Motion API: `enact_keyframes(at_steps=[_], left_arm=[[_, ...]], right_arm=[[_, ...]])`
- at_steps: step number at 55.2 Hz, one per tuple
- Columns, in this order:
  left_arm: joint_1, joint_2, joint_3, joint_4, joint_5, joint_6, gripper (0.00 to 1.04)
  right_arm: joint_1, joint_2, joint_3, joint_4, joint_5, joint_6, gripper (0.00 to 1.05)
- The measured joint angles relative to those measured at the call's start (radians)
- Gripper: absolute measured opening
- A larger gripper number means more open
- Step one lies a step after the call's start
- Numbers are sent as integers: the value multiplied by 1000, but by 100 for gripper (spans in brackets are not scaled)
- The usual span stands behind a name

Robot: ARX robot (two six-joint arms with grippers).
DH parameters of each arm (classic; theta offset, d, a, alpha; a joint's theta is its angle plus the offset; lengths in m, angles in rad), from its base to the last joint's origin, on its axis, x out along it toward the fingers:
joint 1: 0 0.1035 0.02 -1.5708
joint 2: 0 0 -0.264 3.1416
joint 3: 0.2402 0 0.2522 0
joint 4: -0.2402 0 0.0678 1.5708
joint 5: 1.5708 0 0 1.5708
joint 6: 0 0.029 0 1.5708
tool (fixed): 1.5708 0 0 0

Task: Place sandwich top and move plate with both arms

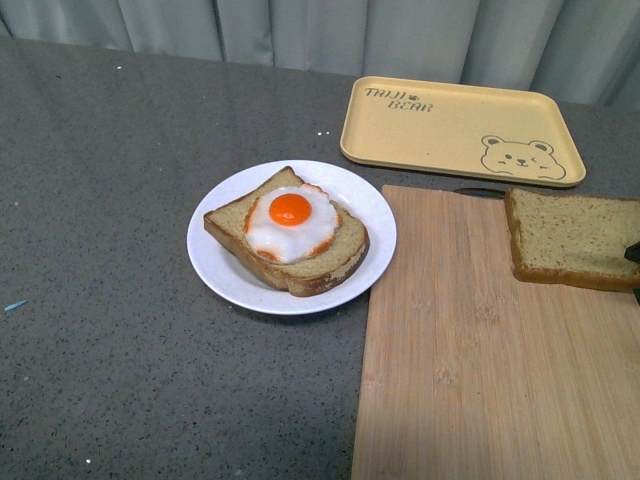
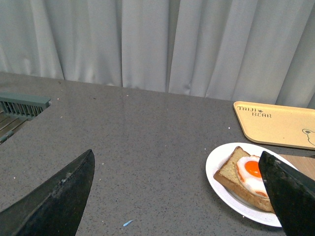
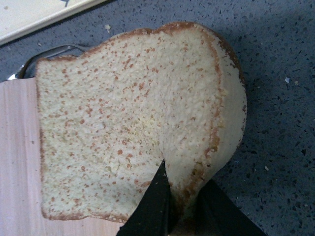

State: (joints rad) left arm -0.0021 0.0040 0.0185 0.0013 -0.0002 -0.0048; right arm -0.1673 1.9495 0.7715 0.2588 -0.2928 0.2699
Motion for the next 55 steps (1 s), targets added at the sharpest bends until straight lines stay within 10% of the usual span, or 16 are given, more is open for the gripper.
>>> enact_keyframes(at_steps=[15, 35, 55], left_arm=[[0, 0, 0, 0, 0, 0, 98], [0, 0, 0, 0, 0, 0, 98], [0, 0, 0, 0, 0, 0, 98]], right_arm=[[114, -169, -70, 136, -84, 230, 3], [486, -39, 14, 326, -43, 579, 3], [593, 74, 97, 316, -29, 640, 3]])
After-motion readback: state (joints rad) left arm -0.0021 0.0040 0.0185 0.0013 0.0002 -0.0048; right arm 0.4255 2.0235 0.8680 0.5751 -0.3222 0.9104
